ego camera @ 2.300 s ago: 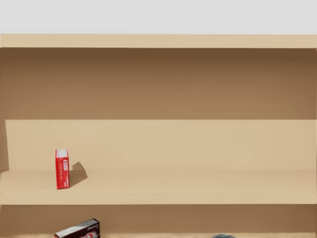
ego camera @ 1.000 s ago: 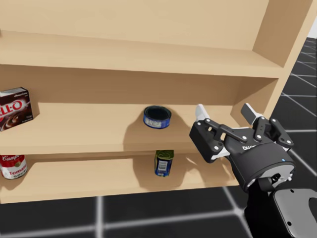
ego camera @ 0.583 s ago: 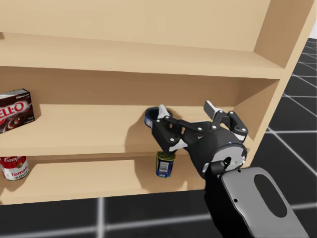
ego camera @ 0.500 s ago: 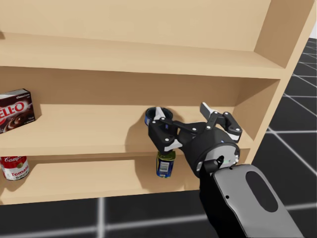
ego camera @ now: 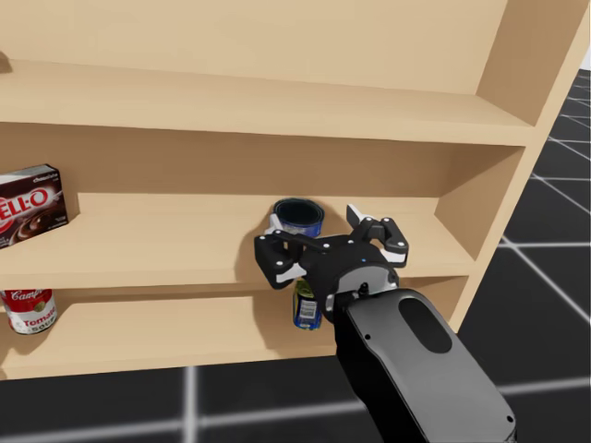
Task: Find the tuna fish can on the shelf and bring it to me.
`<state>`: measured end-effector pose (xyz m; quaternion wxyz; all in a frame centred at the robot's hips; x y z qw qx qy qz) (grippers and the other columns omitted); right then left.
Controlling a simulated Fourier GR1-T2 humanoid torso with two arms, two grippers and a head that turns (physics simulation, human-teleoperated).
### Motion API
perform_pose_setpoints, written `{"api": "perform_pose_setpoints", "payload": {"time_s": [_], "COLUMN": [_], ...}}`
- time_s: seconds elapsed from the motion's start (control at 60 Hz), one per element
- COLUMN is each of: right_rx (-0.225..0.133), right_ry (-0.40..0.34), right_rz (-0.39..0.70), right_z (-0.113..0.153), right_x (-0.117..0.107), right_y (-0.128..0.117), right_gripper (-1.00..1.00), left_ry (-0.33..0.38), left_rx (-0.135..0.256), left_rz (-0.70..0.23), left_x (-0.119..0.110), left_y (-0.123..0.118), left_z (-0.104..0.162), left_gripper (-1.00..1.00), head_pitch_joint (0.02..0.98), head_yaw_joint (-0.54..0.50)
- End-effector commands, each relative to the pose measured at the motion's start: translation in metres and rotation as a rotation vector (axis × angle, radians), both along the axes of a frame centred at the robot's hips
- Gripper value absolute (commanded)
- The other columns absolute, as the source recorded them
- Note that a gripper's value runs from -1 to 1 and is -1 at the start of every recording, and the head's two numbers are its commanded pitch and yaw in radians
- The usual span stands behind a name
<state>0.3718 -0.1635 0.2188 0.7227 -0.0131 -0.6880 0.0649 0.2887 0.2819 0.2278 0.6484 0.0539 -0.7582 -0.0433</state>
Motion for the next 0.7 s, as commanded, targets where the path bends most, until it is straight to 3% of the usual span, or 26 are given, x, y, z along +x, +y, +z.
{"api": "perform_pose_setpoints", "payload": {"time_s": [0.017, 0.483, 0.633, 0.65, 0.667, 0.683, 0.7], "right_rx": [-0.003, -0.02, -0.046, -0.044, -0.037, -0.032, -0.021], "right_ry": [0.011, 0.045, 0.061, 0.061, 0.07, 0.078, 0.086], "right_rz": [-0.009, 0.005, 0.019, 0.004, 0.007, 0.01, 0.006], "right_z": [-0.008, -0.027, -0.035, -0.037, -0.038, -0.038, -0.039], "right_x": [0.015, 0.047, 0.046, 0.044, 0.044, 0.043, 0.043], "right_y": [0.003, 0.011, 0.01, 0.01, 0.01, 0.009, 0.009], "right_gripper": [-1.0, -1.0, -0.96, -0.19, 0.18, 0.82, 0.98], "left_ry": [-0.001, 0.0, 0.001, 0.001, 0.001, 0.001, 0.002], "left_rx": [-0.001, -0.002, -0.001, -0.001, 0.0, 0.0, 0.0], "left_rz": [0.003, 0.004, 0.004, 0.004, 0.004, 0.004, 0.004], "left_x": [0.0, 0.0, 0.001, 0.001, 0.001, 0.001, 0.001], "left_y": [0.001, 0.002, 0.003, 0.003, 0.002, 0.002, 0.002], "left_z": [0.0, 0.0, -0.001, -0.001, -0.001, -0.001, -0.001], "left_gripper": [-1.0, -1.0, -1.0, -1.0, -1.0, -1.0, -1.0], "head_pitch_joint": [0.571, 0.573, 0.572, 0.572, 0.572, 0.572, 0.572], "head_yaw_joint": [-0.23, -0.22, -0.22, -0.22, -0.22, -0.22, -0.22]}}
